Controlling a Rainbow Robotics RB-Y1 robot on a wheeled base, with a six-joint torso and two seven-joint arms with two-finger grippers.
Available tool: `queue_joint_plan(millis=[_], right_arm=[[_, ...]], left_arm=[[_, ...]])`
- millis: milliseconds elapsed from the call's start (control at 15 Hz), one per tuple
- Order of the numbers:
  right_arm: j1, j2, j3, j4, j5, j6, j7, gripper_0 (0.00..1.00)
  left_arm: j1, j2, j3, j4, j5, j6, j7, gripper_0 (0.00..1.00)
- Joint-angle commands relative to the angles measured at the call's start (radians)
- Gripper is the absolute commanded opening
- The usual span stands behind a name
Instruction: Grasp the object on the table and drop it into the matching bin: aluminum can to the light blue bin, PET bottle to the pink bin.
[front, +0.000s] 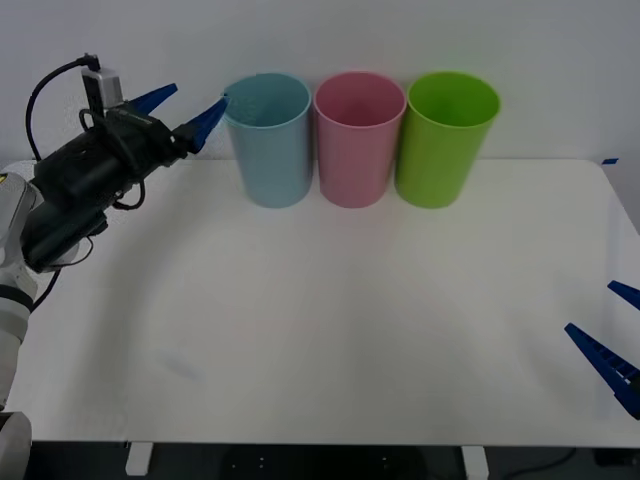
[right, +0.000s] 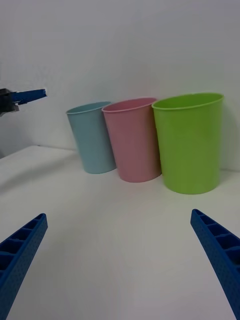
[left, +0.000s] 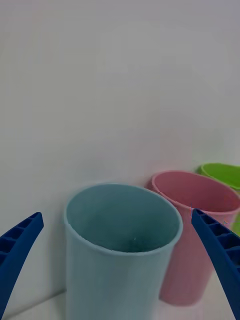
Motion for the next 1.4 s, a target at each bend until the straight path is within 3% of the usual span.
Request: queue_joint_plan(millis=[67, 267, 667, 933, 1400], right_arm=[[0.0, 0.0, 0.0, 0.0, 0.0, 0.0, 0.0, 1.0], [0.0, 0.0, 0.0, 0.0, 0.0, 0.0, 0.0, 1.0], [0.0, 0.0, 0.0, 0.0, 0.0, 0.0, 0.0, 1.0], [0.0, 0.0, 0.0, 0.0, 0.0, 0.0, 0.0, 1.0], [0.0, 0.0, 0.0, 0.0, 0.0, 0.0, 0.0, 1.0]], left_arm=[[0.049, 0.028, 0.054, -0.002, 0.003, -0.111, -0.023, 1.0], [0.127, 0.036, 0.142, -0.045, -0.041, -0.213, -0.049, 1.0], [0.296, 0.066, 0.286, -0.09, -0.035, -0.394, -0.152, 1.0], [0.446, 0.129, 0.306, -0.174, 0.065, -0.411, -0.156, 1.0], [0.669, 0.135, 0.39, -0.309, 0.143, -0.46, -0.165, 1.0]])
